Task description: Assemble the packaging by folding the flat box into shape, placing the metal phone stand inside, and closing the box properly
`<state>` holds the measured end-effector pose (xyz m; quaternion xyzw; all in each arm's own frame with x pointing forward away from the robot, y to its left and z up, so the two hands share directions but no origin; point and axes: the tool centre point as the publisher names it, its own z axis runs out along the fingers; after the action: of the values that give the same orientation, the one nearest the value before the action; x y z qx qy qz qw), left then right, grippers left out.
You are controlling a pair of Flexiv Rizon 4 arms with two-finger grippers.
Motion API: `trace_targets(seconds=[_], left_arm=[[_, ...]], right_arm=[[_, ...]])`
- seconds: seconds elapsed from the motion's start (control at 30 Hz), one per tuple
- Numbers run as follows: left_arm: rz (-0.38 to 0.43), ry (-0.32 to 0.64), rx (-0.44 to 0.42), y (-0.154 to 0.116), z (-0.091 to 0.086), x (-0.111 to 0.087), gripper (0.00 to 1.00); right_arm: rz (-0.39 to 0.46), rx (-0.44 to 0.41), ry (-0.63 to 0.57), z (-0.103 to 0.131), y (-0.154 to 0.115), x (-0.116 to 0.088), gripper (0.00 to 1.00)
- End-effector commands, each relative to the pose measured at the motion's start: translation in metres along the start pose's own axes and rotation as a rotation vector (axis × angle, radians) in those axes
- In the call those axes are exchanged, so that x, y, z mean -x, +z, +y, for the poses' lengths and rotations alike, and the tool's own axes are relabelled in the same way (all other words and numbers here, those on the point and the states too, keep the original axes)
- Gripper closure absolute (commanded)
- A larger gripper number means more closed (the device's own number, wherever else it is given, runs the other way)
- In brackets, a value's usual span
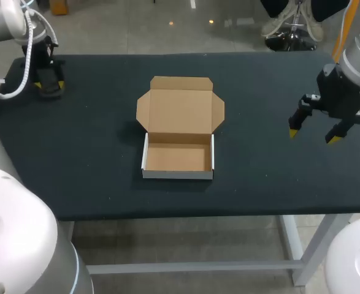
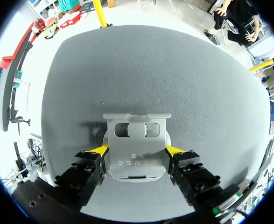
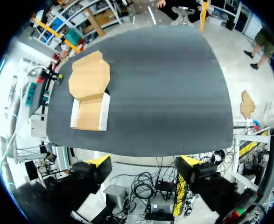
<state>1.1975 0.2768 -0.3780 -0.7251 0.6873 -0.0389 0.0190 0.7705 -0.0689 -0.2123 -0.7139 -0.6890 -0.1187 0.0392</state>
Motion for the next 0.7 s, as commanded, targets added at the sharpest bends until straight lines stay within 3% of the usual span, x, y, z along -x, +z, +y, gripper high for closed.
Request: trace_targets(seconds=[0.03,0.27,0.47,0.53,0.7], left_arm=[[0.0,0.004,-0.051,-0.015,0.026,-0.004,1.0],[0.016,0.014,-0.069,-0.023,0.04,-0.005,1.0],[0.016,0.025,-0.085,-0.03,0.054,-0.009,1.0],[0.016,0.027,-0.086,-0.033,0.059,-0.01,1.0],[0.018,0.037,-0.089,-0.042,0.076,-0.012,1.0]], right_arm=[[-0.002,-0.004,0.0,0.0,-0.002,-0.001,0.0],[-0.002,-0.004,0.0,0.0,-0.002,-0.001,0.0],[-0.031,0.145,-0.294,0.015,0.005,-0.008,0.0],[-0.006,0.182,-0.375,0.018,0.007,-0.01,0.0],[0.076,0.182,-0.578,0.019,0.009,-0.017,0.0]])
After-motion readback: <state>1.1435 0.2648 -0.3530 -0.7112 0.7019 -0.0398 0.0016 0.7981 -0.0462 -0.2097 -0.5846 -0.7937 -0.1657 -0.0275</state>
